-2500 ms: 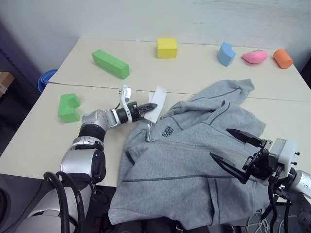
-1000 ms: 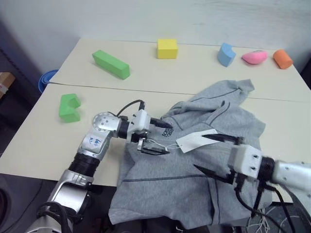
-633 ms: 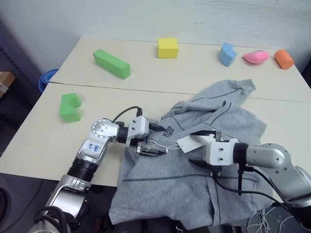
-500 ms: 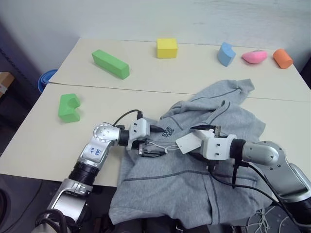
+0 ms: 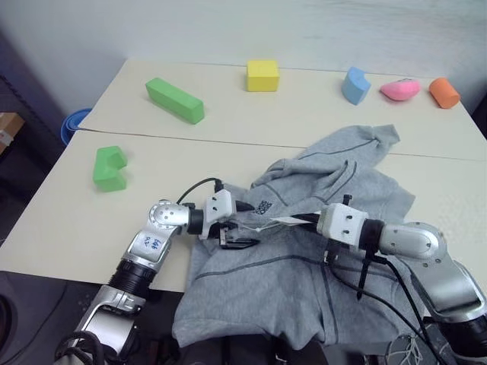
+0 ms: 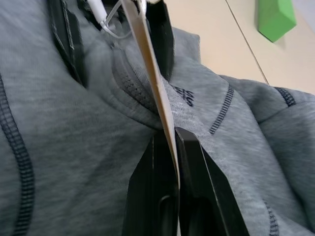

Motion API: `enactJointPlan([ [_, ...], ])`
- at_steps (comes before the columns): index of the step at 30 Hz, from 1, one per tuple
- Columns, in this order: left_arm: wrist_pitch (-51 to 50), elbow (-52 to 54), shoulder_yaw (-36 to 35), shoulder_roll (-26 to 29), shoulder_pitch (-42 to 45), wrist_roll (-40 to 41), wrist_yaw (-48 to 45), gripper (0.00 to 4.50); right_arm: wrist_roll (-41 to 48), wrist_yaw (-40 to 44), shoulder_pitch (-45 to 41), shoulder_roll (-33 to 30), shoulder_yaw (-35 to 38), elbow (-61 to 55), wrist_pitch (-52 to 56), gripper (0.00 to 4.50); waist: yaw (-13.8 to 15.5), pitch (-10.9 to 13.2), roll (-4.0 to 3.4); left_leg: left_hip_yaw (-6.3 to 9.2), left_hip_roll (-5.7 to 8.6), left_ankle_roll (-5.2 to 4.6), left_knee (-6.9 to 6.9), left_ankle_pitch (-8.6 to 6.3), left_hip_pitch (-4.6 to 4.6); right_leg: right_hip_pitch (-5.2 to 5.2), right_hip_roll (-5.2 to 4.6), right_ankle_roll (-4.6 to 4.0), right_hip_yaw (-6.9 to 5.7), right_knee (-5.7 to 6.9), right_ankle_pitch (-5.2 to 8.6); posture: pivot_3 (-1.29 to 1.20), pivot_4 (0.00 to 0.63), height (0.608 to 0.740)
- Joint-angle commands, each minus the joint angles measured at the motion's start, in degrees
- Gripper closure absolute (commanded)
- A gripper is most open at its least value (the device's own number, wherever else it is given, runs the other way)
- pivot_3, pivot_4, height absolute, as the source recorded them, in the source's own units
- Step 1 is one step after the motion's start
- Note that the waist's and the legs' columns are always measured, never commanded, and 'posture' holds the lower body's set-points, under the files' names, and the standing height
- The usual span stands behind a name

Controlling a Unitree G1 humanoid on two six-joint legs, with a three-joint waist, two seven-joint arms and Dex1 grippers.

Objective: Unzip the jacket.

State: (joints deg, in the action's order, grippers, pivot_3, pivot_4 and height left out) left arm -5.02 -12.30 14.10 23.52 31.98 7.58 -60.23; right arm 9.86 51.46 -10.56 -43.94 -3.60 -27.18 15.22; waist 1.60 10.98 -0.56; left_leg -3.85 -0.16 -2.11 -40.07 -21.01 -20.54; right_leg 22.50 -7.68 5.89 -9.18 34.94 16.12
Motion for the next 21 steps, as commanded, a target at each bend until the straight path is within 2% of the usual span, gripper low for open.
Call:
enactJointPlan([
  [1,0.0,-0.6,0.7,-0.3,0.4,-0.7,-0.1,0.0,4.6,1.7,1.5,-1.0,2.7,-3.7,1.8,4.45,-0.1,0.0,0.0,-0.01,0.0,0.0,0.0,0.0,0.0,0.0,0.0,0.0,0.0,-0.01,0.0,0.0,0.15,0.74],
  [5,0.2,-0.4,0.6,-0.4,0.4,-0.4,-0.5,0.0,11.9,1.3,3.5,0.6,5.5,-5.7,7.0,4.45,0.0,0.0,0.0,0.01,0.0,0.0,0.01,0.0,0.0,0.0,-0.01,0.0,0.01,-0.01,0.0,0.0,0.15,0.74],
  [8,0.2,-0.2,0.6,-0.5,0.3,-0.4,-0.7,0.0,11.4,0.2,3.5,0.5,5.3,-5.8,7.7,3.77,0.0,0.0,0.0,0.02,0.0,0.0,0.01,0.0,0.0,0.0,-0.02,0.0,0.02,0.0,0.0,0.0,0.15,0.74],
  [12,0.0,0.1,0.7,-0.6,0.1,-0.4,-0.7,0.0,9.5,-1.4,4.0,1.1,4.8,-6.0,4.7,2.4,0.0,0.0,0.0,0.02,0.0,0.0,0.01,0.0,0.0,0.0,-0.02,0.0,0.03,-0.01,0.0,0.0,0.15,0.74],
  [14,-0.1,0.2,0.8,-0.7,0.1,-0.4,-0.8,0.0,11.4,-1.3,4.3,1.8,5.1,-6.9,5.1,1.79,0.0,0.0,0.0,0.02,0.0,0.0,0.01,0.0,0.0,0.0,-0.02,0.0,0.03,-0.02,0.0,0.0,0.15,0.74],
  [21,-0.2,0.5,0.9,-0.6,-0.1,-0.5,-0.7,0.0,14.4,-2.7,3.5,4.1,4.9,-9.1,6.2,1.79,0.0,0.0,0.0,0.02,0.0,0.0,0.01,0.0,0.0,0.0,-0.01,0.0,0.02,-0.01,0.0,0.0,0.15,0.74],
])
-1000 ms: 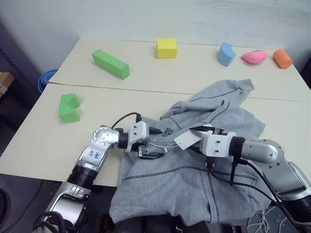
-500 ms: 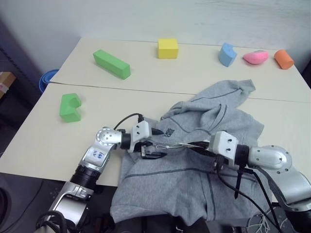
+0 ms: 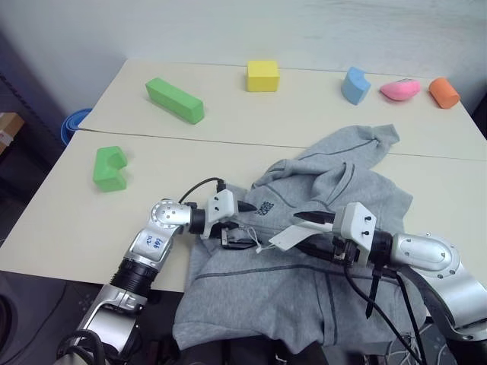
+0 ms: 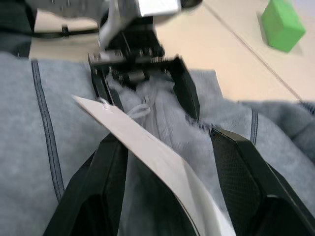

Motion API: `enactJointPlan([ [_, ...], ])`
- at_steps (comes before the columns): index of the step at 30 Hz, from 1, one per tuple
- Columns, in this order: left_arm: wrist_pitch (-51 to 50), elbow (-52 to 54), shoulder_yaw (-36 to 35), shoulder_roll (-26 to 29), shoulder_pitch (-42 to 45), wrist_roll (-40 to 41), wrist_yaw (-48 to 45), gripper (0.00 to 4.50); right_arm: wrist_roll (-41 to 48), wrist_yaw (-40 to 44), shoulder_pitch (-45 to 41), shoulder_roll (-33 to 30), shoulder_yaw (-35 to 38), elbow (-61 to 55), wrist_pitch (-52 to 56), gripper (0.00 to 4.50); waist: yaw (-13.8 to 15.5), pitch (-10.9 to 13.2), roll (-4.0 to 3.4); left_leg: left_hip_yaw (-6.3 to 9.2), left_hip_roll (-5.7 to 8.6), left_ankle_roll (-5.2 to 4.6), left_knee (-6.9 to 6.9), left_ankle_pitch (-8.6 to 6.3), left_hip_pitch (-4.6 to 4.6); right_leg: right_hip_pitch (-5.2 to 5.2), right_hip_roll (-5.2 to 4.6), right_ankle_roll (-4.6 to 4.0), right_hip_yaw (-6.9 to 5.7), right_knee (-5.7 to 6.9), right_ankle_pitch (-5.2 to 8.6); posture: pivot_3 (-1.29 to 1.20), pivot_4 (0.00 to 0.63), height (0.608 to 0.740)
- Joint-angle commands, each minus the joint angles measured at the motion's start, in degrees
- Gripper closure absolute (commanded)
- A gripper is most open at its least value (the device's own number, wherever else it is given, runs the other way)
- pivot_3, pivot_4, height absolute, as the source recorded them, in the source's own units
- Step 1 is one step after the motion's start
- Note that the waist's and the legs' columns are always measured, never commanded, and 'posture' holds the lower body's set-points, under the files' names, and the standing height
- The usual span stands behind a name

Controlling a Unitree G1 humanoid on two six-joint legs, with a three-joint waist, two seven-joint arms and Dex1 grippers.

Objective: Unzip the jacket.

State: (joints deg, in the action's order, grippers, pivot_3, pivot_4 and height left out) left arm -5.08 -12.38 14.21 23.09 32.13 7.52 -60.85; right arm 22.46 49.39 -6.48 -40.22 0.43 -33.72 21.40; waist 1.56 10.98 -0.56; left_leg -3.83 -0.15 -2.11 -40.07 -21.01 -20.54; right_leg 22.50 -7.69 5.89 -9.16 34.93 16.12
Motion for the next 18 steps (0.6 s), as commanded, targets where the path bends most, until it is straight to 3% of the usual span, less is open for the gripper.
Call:
enactJointPlan([
  [1,-0.2,0.6,0.7,-0.2,-0.3,-0.4,0.0,0.0,1.2,-1.1,-0.7,0.6,0.8,-2.4,-0.3,1.96,0.0,0.0,0.0,0.0,0.0,0.0,0.0,0.0,0.0,0.0,0.0,0.0,0.0,0.0,0.0,0.0,0.15,0.74],
  [3,-0.3,0.8,0.8,-0.2,-0.4,-0.5,0.0,0.0,-1.3,-2.2,-1.0,0.4,0.7,-1.6,-2.0,2.42,0.0,0.0,0.0,0.0,0.01,0.0,0.0,0.0,0.0,0.0,-0.01,0.0,0.0,0.0,0.0,0.0,0.15,0.74],
  [9,-0.2,1.2,1.0,-0.1,-0.7,-0.7,0.1,0.0,-8.5,-4.1,-0.7,-1.4,3.0,2.3,-8.3,4.37,0.0,0.0,0.0,-0.01,0.02,0.0,0.0,0.0,0.0,0.0,-0.01,0.0,0.0,0.0,0.0,0.0,0.15,0.74],
  [18,-0.2,0.7,2.1,-0.2,-1.0,-1.8,0.3,0.0,-13.1,-8.8,1.9,-1.6,11.0,5.1,-13.7,4.45,0.1,0.0,0.0,-0.02,0.03,0.0,0.01,0.0,0.0,0.0,-0.01,0.0,-0.01,0.0,0.0,0.0,0.15,0.74],
])
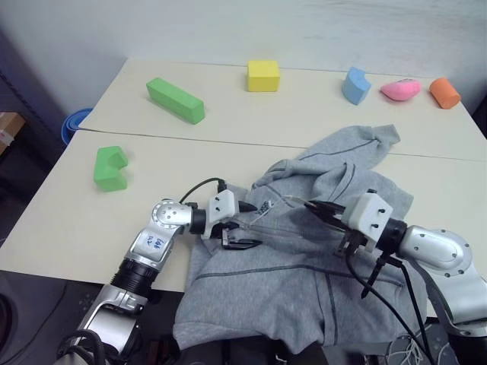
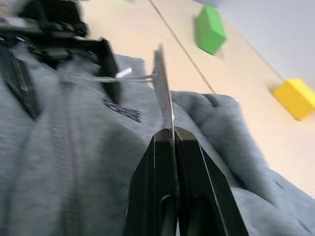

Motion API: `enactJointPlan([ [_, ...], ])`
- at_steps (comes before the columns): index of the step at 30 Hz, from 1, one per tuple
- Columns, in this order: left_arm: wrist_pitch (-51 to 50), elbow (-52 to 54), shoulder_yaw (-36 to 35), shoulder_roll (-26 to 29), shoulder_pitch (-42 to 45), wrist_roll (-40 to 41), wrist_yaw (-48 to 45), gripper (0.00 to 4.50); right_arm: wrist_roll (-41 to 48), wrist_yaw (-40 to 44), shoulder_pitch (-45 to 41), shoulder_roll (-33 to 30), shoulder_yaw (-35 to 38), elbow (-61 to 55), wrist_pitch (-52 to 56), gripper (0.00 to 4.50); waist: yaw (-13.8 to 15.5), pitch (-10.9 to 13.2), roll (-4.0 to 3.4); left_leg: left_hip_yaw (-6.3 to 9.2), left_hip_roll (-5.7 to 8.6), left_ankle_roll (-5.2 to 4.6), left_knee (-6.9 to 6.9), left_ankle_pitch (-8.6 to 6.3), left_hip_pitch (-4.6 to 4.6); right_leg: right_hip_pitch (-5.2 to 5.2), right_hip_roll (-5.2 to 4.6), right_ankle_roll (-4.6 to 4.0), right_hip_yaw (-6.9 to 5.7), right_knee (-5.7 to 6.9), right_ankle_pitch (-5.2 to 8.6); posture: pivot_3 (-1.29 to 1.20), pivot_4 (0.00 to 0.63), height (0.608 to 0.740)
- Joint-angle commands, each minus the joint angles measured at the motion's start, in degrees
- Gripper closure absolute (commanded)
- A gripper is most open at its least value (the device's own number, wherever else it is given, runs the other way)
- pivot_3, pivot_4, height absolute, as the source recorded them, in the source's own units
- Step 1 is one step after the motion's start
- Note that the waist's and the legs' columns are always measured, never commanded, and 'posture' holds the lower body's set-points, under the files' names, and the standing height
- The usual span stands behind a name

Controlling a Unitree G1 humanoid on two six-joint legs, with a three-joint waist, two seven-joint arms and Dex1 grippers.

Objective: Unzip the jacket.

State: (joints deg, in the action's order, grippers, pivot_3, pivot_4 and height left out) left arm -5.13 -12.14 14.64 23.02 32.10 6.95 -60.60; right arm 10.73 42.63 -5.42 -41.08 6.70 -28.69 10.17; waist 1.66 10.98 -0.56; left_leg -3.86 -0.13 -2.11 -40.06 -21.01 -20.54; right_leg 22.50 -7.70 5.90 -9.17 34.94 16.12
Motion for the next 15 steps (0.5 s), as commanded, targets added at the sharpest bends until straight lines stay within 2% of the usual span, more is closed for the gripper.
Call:
enactJointPlan([
  [1,-0.1,0.5,1.8,0.0,-1.1,-1.5,0.1,0.0,-2.6,-2.6,1.7,-1.5,6.6,0.7,-3.4,4.45,0.0,0.0,0.0,0.0,0.0,0.0,0.0,0.0,0.0,0.0,0.0,0.0,0.0,-0.01,0.0,0.0,0.15,0.74],
  [7,-0.9,0.7,2.5,0.2,-1.8,-1.9,0.5,0.0,-6.4,-5.5,7.0,-3.8,18.7,6.0,-7.9,4.45,0.5,0.0,0.0,-0.03,0.02,-0.02,0.01,0.0,0.0,-0.01,-0.02,0.02,0.01,-0.02,-0.01,0.0,0.15,0.74],
  [15,-2.3,1.4,4.0,1.3,-2.9,-2.4,-0.3,0.0,-13.0,-13.2,14.1,-4.5,32.5,22.9,-18.9,4.45,0.4,0.0,-0.07,-0.14,0.0,-0.02,0.1,0.0,0.12,-0.05,0.0,0.02,0.08,-0.04,-0.01,0.0,0.15,0.74],
])
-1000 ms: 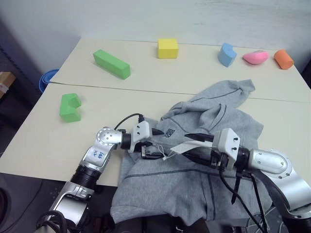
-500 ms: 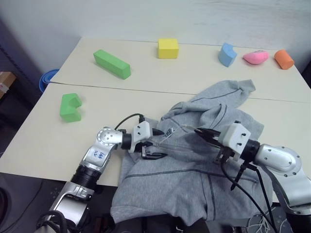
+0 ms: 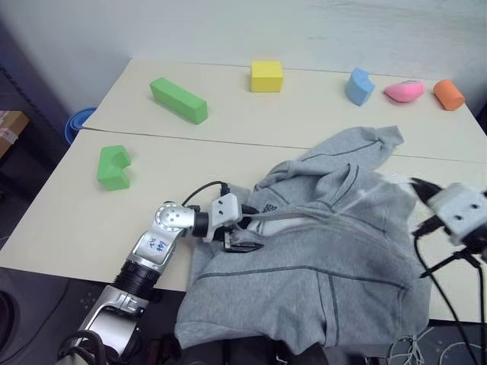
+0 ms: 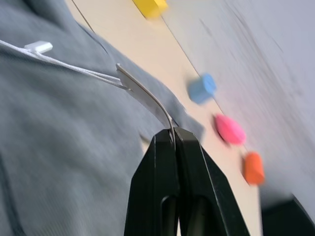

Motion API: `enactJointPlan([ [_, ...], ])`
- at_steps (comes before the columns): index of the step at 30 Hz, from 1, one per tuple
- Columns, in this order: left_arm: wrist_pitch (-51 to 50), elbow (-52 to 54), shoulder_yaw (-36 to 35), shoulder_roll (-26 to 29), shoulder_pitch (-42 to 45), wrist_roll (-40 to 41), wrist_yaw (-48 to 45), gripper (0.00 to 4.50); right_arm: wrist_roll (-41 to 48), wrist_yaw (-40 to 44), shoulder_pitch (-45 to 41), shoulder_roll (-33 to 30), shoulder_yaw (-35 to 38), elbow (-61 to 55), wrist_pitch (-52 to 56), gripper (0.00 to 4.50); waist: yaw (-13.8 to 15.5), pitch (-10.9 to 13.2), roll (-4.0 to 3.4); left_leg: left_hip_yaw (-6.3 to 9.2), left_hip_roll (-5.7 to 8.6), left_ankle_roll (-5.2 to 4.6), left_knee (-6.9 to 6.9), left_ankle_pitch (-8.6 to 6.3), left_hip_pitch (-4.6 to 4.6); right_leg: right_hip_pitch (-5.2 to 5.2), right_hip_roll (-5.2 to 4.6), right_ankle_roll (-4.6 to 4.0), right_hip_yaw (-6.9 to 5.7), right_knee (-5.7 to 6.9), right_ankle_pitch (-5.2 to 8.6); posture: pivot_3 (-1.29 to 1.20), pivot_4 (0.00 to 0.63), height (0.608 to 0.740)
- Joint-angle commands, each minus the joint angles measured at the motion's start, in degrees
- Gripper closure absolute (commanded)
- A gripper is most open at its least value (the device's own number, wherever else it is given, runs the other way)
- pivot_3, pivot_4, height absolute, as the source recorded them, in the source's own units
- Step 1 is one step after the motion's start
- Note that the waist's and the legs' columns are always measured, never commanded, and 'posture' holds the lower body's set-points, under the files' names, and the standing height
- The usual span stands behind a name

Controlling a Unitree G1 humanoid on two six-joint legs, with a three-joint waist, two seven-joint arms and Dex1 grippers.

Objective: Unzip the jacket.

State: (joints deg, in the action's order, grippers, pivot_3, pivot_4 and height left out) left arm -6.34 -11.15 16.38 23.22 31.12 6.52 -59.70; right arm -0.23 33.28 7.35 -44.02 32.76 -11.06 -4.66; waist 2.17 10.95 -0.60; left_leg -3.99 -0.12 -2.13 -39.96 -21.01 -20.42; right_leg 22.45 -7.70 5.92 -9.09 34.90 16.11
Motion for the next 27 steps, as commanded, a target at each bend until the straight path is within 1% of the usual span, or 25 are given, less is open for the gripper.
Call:
enactJointPlan([
  [1,-1.2,0.5,2.5,1.3,-2.1,-2.0,-1.3,0.0,-2.7,-5.0,2.0,-2.0,7.8,7.8,-5.5,4.45,-0.1,0.0,-0.05,-0.02,0.0,0.0,0.01,0.0,0.03,-0.01,0.0,0.0,0.02,0.01,0.0,0.0,0.15,0.74],
  [3,-1.4,0.7,2.7,1.9,-2.3,-2.2,-1.4,0.0,-3.0,-6.5,3.0,-3.1,10.1,13.0,-7.8,4.45,-0.4,-0.1,-0.08,-0.05,0.0,0.0,0.04,0.0,0.06,-0.02,-0.01,0.0,0.05,-0.01,0.0,0.0,0.15,0.74],
  [6,-1.3,0.3,3.3,3.2,-2.5,-3.2,-1.3,0.0,-3.9,-11.0,3.9,-6.1,13.9,24.7,-11.1,4.45,-0.8,-0.1,-0.1,-0.11,-0.01,0.0,0.11,0.0,0.13,-0.05,-0.01,0.0,0.11,-0.02,0.0,0.0,0.15,0.74],
  [10,-2.7,0.3,4.3,4.9,-2.9,-4.1,-1.4,0.0,-5.0,-16.0,5.1,-8.8,14.6,35.8,-16.0,4.45,-1.0,-0.2,-0.27,-0.18,-0.05,0.01,0.29,0.02,0.28,-0.11,-0.01,-0.01,0.18,-0.07,0.01,0.0,0.15,0.74],
  [13,-2.5,0.1,4.8,6.1,-3.4,-5.5,-0.2,0.0,-5.6,-20.5,4.6,-10.3,15.0,41.1,-18.2,4.45,-1.6,-0.3,-0.44,-0.23,-0.1,0.03,0.35,0.03,0.35,-0.18,0.02,-0.01,0.3,-0.13,0.01,0.0,0.15,0.74],
  [16,-0.5,-0.5,5.2,7.9,-4.0,-6.8,0.4,0.0,-6.5,-23.1,3.2,-12.5,13.9,42.8,-20.5,4.45,-2.1,-0.4,-0.64,-0.24,-0.08,0.03,0.43,0.03,0.49,-0.31,0.0,-0.01,0.62,-0.22,0.01,0.0,0.15,0.74],
  [18,0.7,-1.0,5.7,9.0,-4.5,-7.6,0.3,0.0,-7.1,-24.2,2.4,-13.6,13.0,42.9,-21.7,4.45,-2.5,-0.4,-0.66,-0.41,-0.09,0.04,0.72,0.03,0.97,-0.58,0.02,0.0,0.8,-0.34,0.01,0.0,0.15,0.74],
  [19,1.0,-1.2,6.0,9.4,-4.8,-8.1,0.5,0.0,-7.4,-25.3,1.6,-14.1,13.0,42.7,-22.1,4.45,-2.6,-0.5,-0.78,-0.54,-0.11,0.08,1.02,0.05,1.26,-0.98,0.06,0.0,0.93,-0.64,0.03,0.0,0.15,0.74],
  [20,1.3,-1.4,6.2,9.9,-5.0,-8.5,0.6,0.0,-6.7,-25.5,0.6,-14.5,13.1,42.6,-21.8,4.45,-2.7,-0.5,-0.83,-0.58,-0.15,0.12,1.08,0.03,1.44,-1.11,0.05,0.02,1.02,-0.77,0.09,0.0,0.15,0.74],
  [22,2.8,-2.2,6.9,10.7,-5.3,-9.8,1.0,0.0,-6.6,-27.2,-1.8,-16.0,13.3,42.8,-21.5,4.45,-2.7,-0.5,-0.9,-0.63,-0.32,0.21,1.07,-0.01,1.48,-1.1,0.01,0.0,1.15,-0.76,0.1,0.0,0.15,0.74],
  [24,3.2,-2.6,7.3,11.1,-5.5,-10.1,1.0,0.0,-6.3,-27.0,-3.2,-17.0,13.0,43.3,-21.2,4.45,-2.7,-0.7,-1.08,-0.74,-0.4,0.27,1.06,-0.04,1.51,-1.05,0.02,-0.01,1.26,-0.74,0.1,0.0,0.15,0.74],
  [27,3.6,-3.0,8.1,11.7,-5.8,-10.3,1.1,0.0,-5.8,-25.2,-6.5,-19.4,10.6,46.1,-17.9,4.45,-2.8,-0.7,-1.09,-1.0,-0.53,0.32,1.13,-0.07,1.71,-1.05,0.13,-0.05,1.44,-0.7,0.12,0.0,0.15,0.74],
])
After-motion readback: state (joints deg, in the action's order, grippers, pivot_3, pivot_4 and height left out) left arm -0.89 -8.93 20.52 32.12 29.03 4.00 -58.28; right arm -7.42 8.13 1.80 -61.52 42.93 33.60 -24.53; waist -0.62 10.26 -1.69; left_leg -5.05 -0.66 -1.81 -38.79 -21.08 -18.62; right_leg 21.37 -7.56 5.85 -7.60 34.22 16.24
